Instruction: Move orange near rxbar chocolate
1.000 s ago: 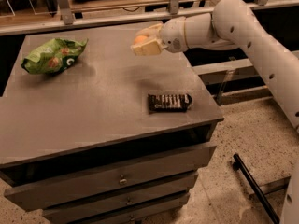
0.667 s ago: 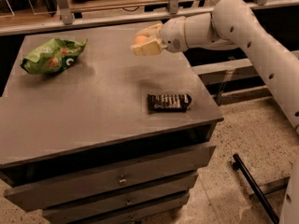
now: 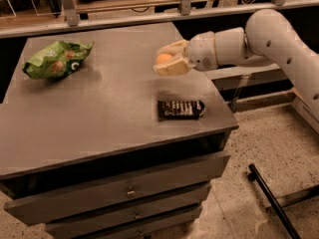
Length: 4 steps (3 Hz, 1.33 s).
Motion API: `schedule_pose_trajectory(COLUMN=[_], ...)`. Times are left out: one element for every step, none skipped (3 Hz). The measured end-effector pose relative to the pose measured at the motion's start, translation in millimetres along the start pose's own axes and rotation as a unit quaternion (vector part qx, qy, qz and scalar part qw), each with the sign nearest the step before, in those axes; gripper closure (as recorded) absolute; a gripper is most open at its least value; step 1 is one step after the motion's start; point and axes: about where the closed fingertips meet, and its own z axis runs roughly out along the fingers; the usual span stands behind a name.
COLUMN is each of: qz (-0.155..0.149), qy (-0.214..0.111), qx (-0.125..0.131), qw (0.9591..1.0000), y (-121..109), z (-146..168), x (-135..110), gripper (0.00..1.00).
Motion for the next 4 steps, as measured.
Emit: schedule_pose_trajectory(qz=[-0.011,-0.012,-0.009,0.003], qy=[0.015,0.029,0.040,0.051], qx=[-0.015,-0.031,-0.055,-0.073], qw=[0.9997,0.9990,0.9977,0.9960], y=[36,51,62,77], z=[-24,-28,-29,-29], x=[16,26,36,45], gripper=[1.00,0.80,0.57,0.33])
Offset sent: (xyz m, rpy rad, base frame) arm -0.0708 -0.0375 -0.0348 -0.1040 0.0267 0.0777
